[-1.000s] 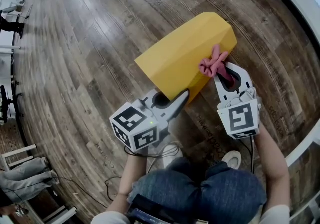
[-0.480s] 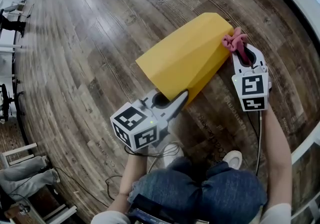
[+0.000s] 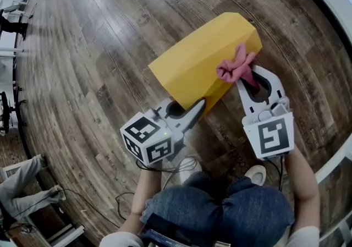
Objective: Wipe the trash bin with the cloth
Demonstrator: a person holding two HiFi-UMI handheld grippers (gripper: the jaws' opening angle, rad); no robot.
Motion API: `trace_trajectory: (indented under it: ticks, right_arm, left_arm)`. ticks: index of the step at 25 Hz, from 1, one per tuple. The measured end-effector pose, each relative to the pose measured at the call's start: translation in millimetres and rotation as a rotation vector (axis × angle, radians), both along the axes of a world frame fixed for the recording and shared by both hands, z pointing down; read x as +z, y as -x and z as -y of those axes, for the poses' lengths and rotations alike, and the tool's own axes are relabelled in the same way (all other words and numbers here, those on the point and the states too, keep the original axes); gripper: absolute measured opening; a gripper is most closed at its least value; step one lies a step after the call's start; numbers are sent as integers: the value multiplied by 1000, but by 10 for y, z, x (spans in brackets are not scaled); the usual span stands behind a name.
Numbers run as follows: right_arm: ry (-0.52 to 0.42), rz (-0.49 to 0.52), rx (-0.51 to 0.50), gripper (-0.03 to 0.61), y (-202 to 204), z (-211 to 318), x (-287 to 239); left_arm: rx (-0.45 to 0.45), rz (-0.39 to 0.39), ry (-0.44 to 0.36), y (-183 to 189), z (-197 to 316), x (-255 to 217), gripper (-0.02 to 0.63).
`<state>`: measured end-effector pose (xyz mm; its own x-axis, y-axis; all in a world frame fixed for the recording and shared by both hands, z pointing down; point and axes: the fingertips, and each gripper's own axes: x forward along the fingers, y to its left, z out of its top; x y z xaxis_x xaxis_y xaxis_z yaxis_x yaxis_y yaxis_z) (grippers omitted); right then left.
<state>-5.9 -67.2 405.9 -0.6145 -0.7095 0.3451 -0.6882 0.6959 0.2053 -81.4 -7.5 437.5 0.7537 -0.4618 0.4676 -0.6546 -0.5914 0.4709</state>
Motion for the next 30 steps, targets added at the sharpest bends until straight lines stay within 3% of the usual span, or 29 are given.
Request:
trace_trajectory:
  ticks: [3, 9, 17, 24, 27, 30]
  right_arm:
    - [14, -30, -126, 51, 309, -426, 58]
    - [52, 2, -163, 51, 554, -682, 326]
    - [63, -51, 5, 51, 51, -109, 555]
    - [70, -137, 143, 51, -410, 413, 654]
    - [73, -154, 181, 51, -520, 546, 683]
    - [83, -157, 212, 51, -589, 641, 710]
  left_arm:
    - [-4, 2, 4, 9, -6, 14, 55]
    - [-13, -2, 14, 34, -20, 48, 54]
    - [-8, -5, 5, 57, -3, 50, 55]
    - [52, 65, -105, 35, -15, 47, 63]
    - [73, 123, -142, 33, -50, 65, 85]
    - [75, 132, -169, 48, -97, 63, 123]
